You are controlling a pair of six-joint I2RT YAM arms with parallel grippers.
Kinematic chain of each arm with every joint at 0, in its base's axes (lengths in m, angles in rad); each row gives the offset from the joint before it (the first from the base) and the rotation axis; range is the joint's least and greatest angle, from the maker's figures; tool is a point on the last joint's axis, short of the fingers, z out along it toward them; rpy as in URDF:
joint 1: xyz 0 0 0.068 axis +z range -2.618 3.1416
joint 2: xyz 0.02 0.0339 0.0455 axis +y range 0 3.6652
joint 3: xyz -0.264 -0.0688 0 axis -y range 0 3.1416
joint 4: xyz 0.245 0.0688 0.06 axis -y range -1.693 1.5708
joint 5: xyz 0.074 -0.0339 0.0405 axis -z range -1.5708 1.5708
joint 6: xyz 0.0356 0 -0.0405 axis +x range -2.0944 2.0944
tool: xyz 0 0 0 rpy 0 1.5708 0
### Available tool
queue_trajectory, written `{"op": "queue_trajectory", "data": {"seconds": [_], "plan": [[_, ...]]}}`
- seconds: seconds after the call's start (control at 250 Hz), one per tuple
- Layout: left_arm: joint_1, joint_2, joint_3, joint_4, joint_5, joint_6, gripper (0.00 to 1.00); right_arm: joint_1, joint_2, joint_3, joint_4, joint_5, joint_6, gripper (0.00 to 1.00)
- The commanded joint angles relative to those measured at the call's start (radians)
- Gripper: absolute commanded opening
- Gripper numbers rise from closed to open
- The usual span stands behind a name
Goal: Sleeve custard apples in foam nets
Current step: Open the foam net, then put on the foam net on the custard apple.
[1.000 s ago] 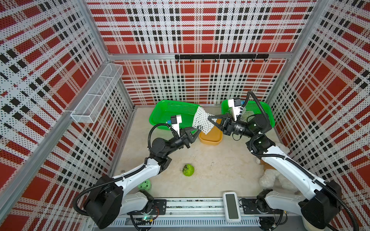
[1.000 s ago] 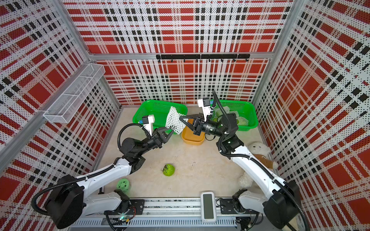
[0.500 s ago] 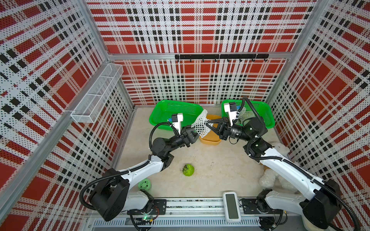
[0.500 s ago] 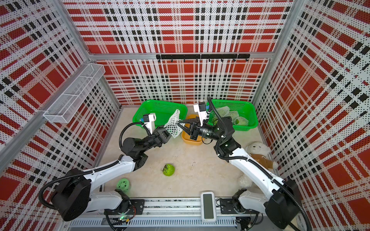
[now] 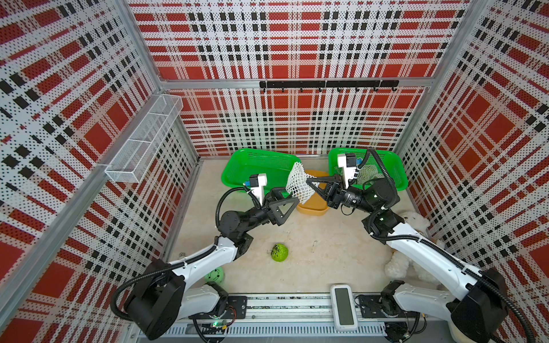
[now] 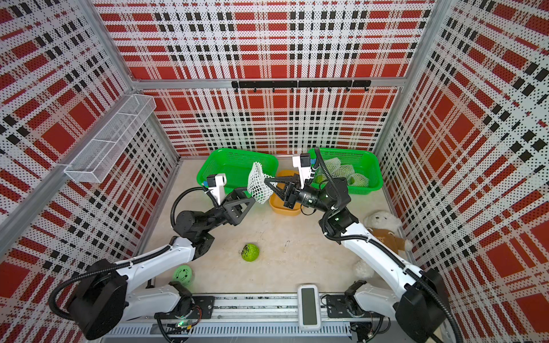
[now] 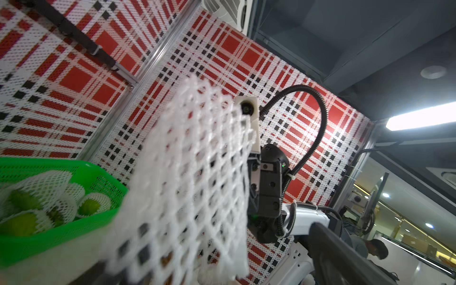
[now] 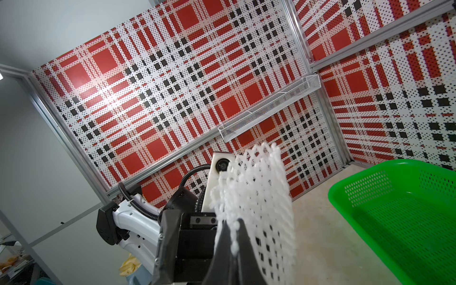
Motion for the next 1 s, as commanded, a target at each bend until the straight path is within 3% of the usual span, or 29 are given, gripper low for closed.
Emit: {"op": "queue_trajectory", "data": {"seconds": [0.0, 0.22, 0.456, 0.648, 0.796, 0.996], "plan": [[0.049, -0.137, -0.045, -0.201, -0.030, 0.050, 0.99, -0.007, -0.045, -0.005, -0.051, 0.008, -0.076, 0.00], [0.099, -0.489, -0.023, -0.960, -0.190, 0.293, 0.99, 0.004, -0.011, -0.081, -0.101, -0.067, -0.260, 0.00], [0.105, -0.662, 0.088, -1.449, -0.350, 0.446, 0.99, 0.153, 0.108, -0.185, -0.050, -0.047, -0.545, 0.00], [0.102, -0.683, 0.162, -1.663, -0.410, 0.501, 0.99, 0.249, 0.246, -0.235, 0.074, 0.042, -0.666, 0.00], [0.100, -0.706, 0.181, -1.717, -0.414, 0.507, 0.99, 0.285, 0.361, -0.270, 0.204, 0.067, -0.679, 0.00], [0.100, -0.726, 0.186, -1.724, -0.424, 0.509, 0.99, 0.330, 0.435, -0.328, 0.294, 0.188, -0.801, 0.00]]}}
